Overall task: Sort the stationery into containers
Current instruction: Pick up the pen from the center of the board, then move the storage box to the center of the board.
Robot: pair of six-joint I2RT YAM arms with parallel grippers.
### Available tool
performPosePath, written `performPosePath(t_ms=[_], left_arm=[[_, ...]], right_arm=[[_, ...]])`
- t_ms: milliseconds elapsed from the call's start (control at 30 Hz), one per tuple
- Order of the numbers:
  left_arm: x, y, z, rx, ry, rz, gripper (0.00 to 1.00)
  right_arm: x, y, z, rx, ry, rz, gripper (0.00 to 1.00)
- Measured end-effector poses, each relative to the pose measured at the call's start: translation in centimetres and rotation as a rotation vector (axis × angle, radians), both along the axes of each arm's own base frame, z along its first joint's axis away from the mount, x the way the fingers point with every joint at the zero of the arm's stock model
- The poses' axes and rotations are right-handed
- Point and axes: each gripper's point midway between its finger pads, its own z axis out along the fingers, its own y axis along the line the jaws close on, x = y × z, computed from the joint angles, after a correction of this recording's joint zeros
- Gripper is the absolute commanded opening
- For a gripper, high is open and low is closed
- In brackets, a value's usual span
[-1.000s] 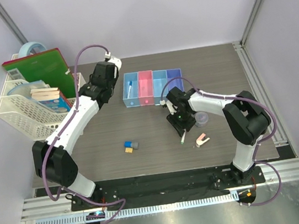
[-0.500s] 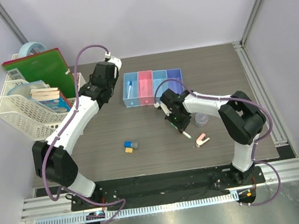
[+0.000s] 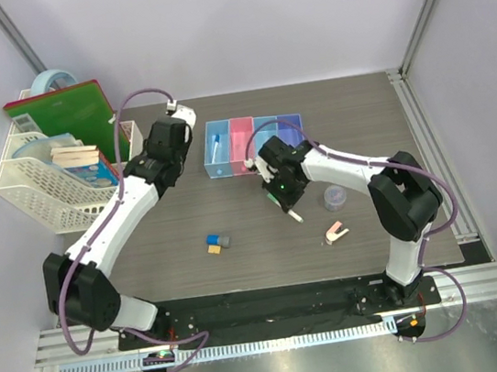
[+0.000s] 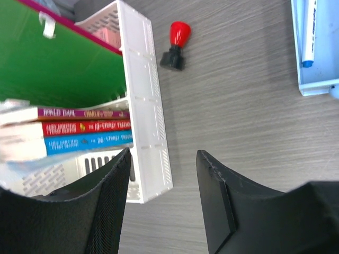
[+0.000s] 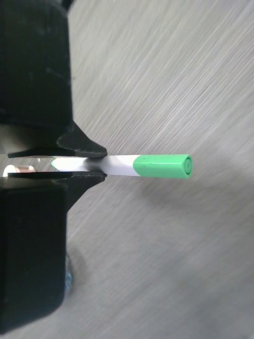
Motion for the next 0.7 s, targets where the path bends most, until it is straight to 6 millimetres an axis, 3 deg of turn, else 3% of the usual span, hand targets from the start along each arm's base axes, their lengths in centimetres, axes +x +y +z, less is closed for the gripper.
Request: performPosePath(t_ms=[200,400,533,700], left_arm=[[-2.7,1.6,2.2,-0.066,-0.093,0.051,0.56],[-5.8,3.3,2.8,-0.062,-0.135,0.046,0.57],[-7.0,3.7,3.4,-0.045,-0.137,0.008,0.57],[-7.8,3.8,4.4,-0.031,-0.149,-0.041,0.56]], right_arm=[[3.3,4.6,6.0,0.188,-0.101,0.028,0.01],[6.1,7.7,9.9,0.293,-0.181,0.045,0.01],[9.4,10.4,10.5,0.342,-0.224,0.044,0.01],[13.7,13.4,9.3,0.388,-0.256,0.023,0.01]])
